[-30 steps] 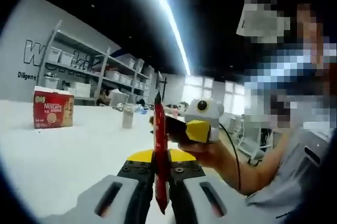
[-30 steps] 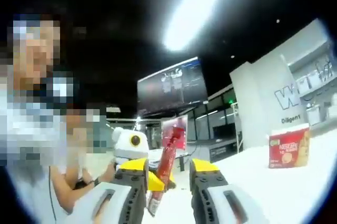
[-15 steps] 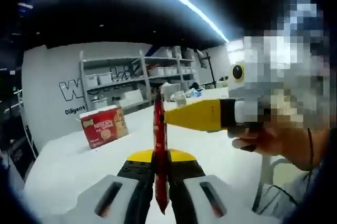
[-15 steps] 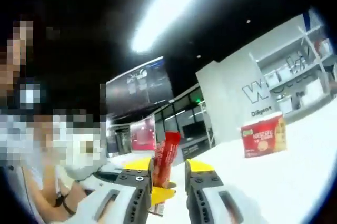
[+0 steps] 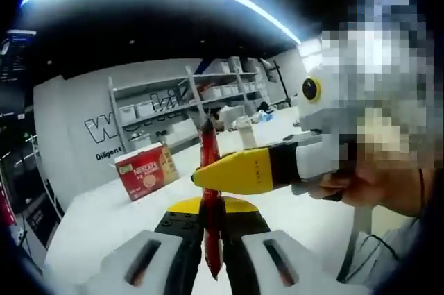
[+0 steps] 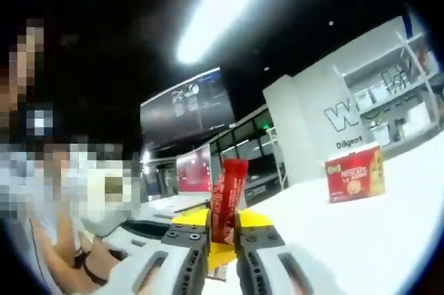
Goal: Tear open the coffee pouch, take out the coffee, and pour the coffee from the pouch into the cup
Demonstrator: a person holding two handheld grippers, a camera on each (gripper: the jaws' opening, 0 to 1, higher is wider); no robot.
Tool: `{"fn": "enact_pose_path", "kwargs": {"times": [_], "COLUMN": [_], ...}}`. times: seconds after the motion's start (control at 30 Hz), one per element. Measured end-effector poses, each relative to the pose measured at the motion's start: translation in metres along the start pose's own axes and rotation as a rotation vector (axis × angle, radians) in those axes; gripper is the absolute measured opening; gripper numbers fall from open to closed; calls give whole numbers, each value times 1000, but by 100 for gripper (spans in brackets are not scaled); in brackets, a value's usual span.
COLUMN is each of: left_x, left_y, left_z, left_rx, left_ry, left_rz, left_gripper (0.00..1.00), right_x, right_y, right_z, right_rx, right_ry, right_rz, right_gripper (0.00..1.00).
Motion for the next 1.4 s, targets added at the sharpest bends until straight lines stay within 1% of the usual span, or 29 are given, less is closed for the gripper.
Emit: {"fn": "enact_pose_path", "kwargs": {"times": [0.07,0.1,0.17,0.2,0.33,0.4,0.47,0.5,0.57,0.73,0.77,0.83,0.87,0.93,1.0,1.1,1.2,1.3,1.33,1.37,1.4], "left_x": [1,0,-4,-6,-5,-1,3,3,2,-5,-6,-8,-6,-5,-8,-6,-5,-2,-2,-2,-3], "left_y": [0,0,-2,-4,-5,-6,-6,-7,-7,-10,-10,-9,-9,-9,-9,-8,-7,-5,-4,-4,-4], "left_z": [0,1,2,1,-1,-1,0,2,4,15,16,18,17,16,17,16,13,11,11,11,11], "left_rx": [-3,-6,0,18,39,42,40,36,39,25,21,2,3,-12,-18,-22,-9,-5,-6,-6,-3], "left_ry": [3,6,2,-20,-46,-43,-34,-15,25,63,63,47,44,35,-3,-21,-15,-12,-15,-18,-17], "left_rz": [3,7,14,20,33,62,96,112,141,181,179,162,159,145,108,84,80,77,76,74,82], "left_gripper": [11,11,11,11,15,18,22,22,22,21,19,13,13,13,12,12,12,12,12,12,12], "right_x": [-1,-1,-1,0,2,3,3,3,3,4,4,7,8,8,10,12,9,5,5,6,7], "right_y": [0,1,1,2,4,4,5,5,5,7,7,8,7,7,7,6,2,0,0,1,2], "right_z": [0,0,-1,-2,-7,-10,-11,-13,-14,-19,-19,-21,-21,-21,-20,-19,-10,-3,-1,-2,-2], "right_rx": [-1,-5,-5,-1,14,15,8,7,6,5,6,13,13,17,35,49,15,-18,-24,-25,-27], "right_ry": [10,27,34,29,8,0,-2,-4,-9,-10,-9,-12,-16,-23,-36,-56,-80,-79,-53,-48,-43], "right_rz": [2,5,5,4,0,-4,-8,-12,-19,-25,-25,-17,-17,-18,-24,-35,-63,-75,-61,-56,-52], "right_gripper": [11,11,11,11,10,9,9,9,9,9,9,9,9,9,10,17,22,20,17,14,14]}}
Point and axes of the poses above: the point that each gripper's makers call its tool centre point, and the gripper's own axes: y roughly backward along the fingers, x roughly to its right, z roughly out of its underside, the point moved 5 cm from there along y, roughly backward along the fingers, and after that the axes turned 7 degrees about -y, right-handed, at the moved point
